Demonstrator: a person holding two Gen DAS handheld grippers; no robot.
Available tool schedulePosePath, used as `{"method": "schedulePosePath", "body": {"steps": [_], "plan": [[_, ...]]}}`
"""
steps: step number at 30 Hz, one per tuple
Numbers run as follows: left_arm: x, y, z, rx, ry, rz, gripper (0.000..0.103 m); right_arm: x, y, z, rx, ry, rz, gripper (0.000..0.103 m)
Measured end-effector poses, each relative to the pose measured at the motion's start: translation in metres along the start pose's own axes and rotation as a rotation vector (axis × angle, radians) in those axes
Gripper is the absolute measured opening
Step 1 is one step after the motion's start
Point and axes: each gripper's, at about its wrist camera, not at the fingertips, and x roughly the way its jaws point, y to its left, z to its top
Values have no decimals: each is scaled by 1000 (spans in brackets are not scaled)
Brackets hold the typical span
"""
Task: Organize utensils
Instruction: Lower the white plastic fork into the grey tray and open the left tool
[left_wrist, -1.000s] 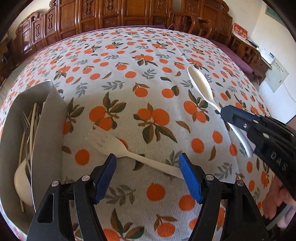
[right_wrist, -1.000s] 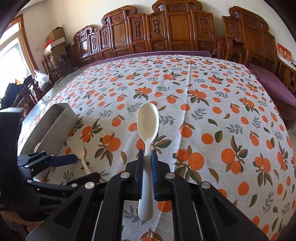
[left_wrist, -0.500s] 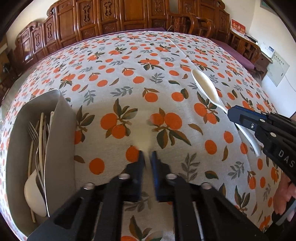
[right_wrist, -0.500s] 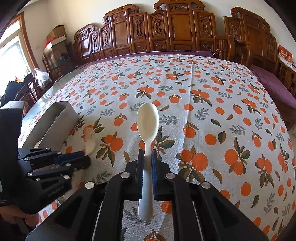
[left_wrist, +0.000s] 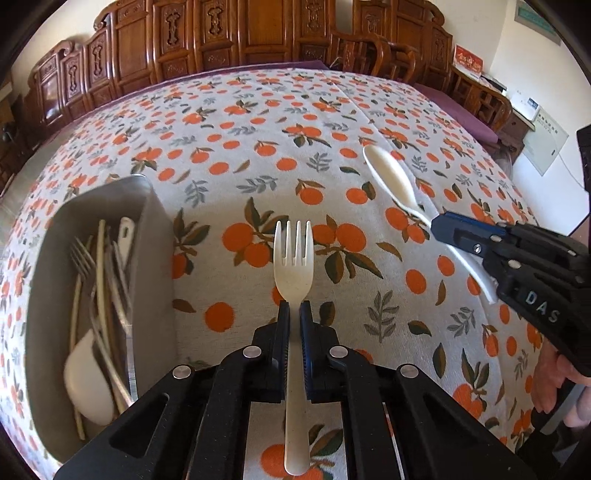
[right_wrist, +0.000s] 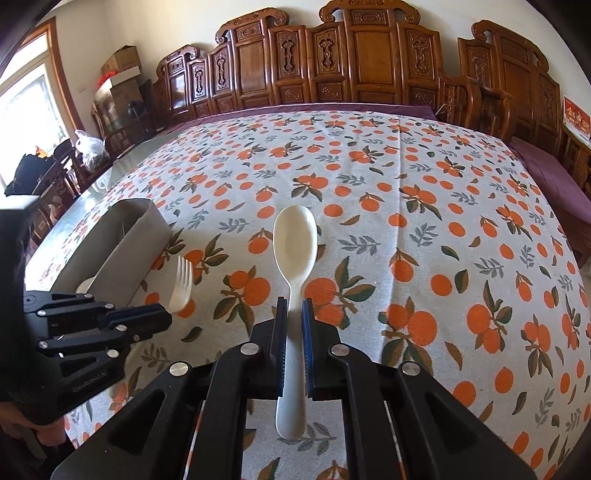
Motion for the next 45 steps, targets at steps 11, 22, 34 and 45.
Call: {"method": "schedulePosePath", "body": {"steps": [11,22,34,45], "plan": [[-47,24,4,-1,-68,9,5,-15,30,0,-58,-25,17,9],[-70,54,9,-21,-115,23,5,-23,48,1,-82,-46,47,9],[-61,109,5,-54,-108,82,5,-12,62,1,-112,-22,40,9],[-38,149,-5,-118,-67,103,5,5,68,-1,-137,15,25,9]]}}
